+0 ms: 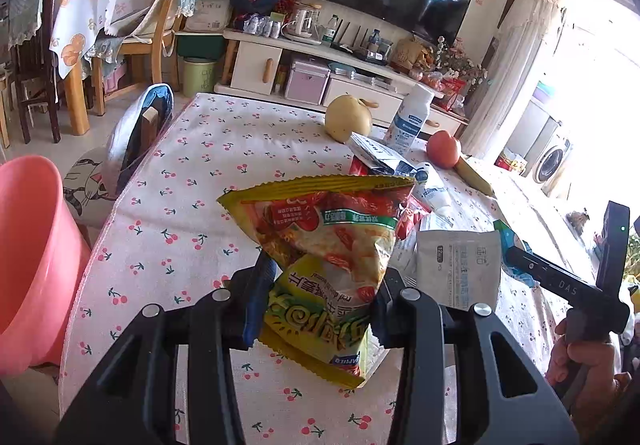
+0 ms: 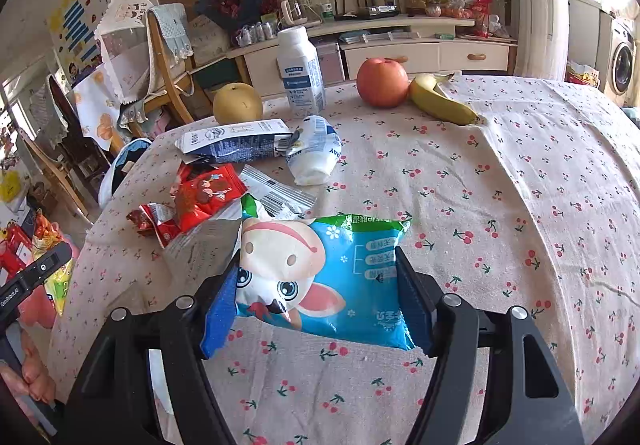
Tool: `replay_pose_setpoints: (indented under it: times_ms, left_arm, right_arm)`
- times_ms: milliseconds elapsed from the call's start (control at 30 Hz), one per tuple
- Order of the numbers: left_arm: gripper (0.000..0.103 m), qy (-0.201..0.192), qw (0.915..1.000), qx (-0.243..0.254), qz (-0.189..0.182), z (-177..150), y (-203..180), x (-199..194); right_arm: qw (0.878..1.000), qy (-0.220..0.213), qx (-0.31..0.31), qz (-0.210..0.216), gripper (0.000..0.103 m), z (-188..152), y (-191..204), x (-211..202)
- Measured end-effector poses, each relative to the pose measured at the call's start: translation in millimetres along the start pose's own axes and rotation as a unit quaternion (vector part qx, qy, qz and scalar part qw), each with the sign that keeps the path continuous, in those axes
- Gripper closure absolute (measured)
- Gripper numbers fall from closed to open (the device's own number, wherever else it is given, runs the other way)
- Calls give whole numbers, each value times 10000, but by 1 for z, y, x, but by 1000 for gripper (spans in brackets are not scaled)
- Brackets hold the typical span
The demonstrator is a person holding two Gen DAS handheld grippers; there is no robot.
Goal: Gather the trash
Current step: 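Carry both packs to the pink bucket and open both tools to drop them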
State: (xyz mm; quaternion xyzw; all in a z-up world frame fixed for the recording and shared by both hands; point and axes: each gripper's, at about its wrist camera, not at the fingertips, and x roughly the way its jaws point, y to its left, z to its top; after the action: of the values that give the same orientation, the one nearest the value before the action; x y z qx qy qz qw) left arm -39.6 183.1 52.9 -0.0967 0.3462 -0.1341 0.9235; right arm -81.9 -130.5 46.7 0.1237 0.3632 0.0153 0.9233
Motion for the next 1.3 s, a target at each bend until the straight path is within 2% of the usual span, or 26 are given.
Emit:
replay_pose_setpoints:
  times_ms: [233,400,633,800,933,1033,1300]
  left_arm:
    - [60,-137,9998,-110,-14,8,15,-12]
    - [60,-255,9994,-227,26,12,31,-23]
    - [60,-474,9972,-491,293,22,64,-42]
    - [60,-632,9932,-788,577,30,97,-56]
    - [60,-777,9857,-1215,872,36,134,-68]
    - [60,-878,9767,-1535,1218,40,166,-77]
    - [60,-907,9444,-2550,1869,38,245,-95]
  right_arm:
    - [9995,-259,153,39,33,6,17,-21]
    - [9994,-256,78,213,33,9,43,-25]
    - [9962,-176,-184,831,33,13,109,-25]
    - [9888,-53,-472,1417,33,17,172,-18]
    - [9788,91,-744,1907,33,20,229,-9]
    - [9695,207,-973,2239,33,20,273,0]
    - [9462,518,-1555,2791,33,7,376,25]
